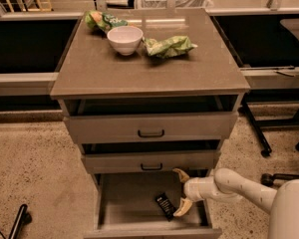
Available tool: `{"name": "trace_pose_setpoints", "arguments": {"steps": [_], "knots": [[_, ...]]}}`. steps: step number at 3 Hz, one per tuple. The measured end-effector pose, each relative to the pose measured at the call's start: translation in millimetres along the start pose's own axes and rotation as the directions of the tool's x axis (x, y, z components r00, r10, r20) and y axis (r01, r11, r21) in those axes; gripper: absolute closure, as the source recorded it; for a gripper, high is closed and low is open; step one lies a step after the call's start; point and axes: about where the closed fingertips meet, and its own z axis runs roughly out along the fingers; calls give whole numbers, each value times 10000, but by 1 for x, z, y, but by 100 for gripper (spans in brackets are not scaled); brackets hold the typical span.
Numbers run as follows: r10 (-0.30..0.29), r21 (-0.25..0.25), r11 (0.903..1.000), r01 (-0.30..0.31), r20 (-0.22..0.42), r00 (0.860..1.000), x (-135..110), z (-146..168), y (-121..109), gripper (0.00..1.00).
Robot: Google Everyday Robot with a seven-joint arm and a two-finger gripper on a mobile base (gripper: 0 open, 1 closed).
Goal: Place rxbar chocolate into bottom drawer
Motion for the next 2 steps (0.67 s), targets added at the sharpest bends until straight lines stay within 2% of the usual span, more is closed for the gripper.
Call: {"name": "trace_pose_setpoints", "arguments": {"steps": [1, 2], "knots": [[-339, 164, 9993, 336, 194, 9992, -8, -8, 5, 0], [-842, 731, 9938, 840, 6, 9964, -23, -49, 30, 0]]}}
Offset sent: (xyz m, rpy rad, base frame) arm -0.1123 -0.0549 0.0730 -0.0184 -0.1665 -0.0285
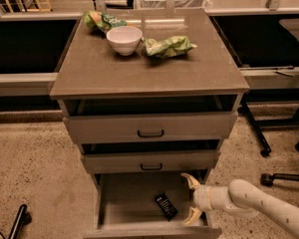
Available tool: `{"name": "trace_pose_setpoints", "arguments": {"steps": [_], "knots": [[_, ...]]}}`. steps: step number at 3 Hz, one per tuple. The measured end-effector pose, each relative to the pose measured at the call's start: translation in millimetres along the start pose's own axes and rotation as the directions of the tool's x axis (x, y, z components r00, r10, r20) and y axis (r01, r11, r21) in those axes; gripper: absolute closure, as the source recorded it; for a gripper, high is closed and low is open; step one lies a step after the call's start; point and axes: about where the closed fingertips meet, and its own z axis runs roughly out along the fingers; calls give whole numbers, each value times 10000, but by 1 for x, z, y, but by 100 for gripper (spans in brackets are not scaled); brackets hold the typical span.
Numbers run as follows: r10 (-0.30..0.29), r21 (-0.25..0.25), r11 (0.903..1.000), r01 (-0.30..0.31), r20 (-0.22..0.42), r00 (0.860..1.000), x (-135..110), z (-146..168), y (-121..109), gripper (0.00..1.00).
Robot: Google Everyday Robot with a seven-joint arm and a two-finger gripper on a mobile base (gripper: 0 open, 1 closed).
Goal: Place rxbar chocolate into bottom drawer
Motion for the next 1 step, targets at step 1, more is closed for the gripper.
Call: {"name": "trace_pose_setpoints", "arguments": {"steps": [1], "knots": [[212, -86, 9997, -211, 53, 9998, -1, -6, 21, 0]]}}
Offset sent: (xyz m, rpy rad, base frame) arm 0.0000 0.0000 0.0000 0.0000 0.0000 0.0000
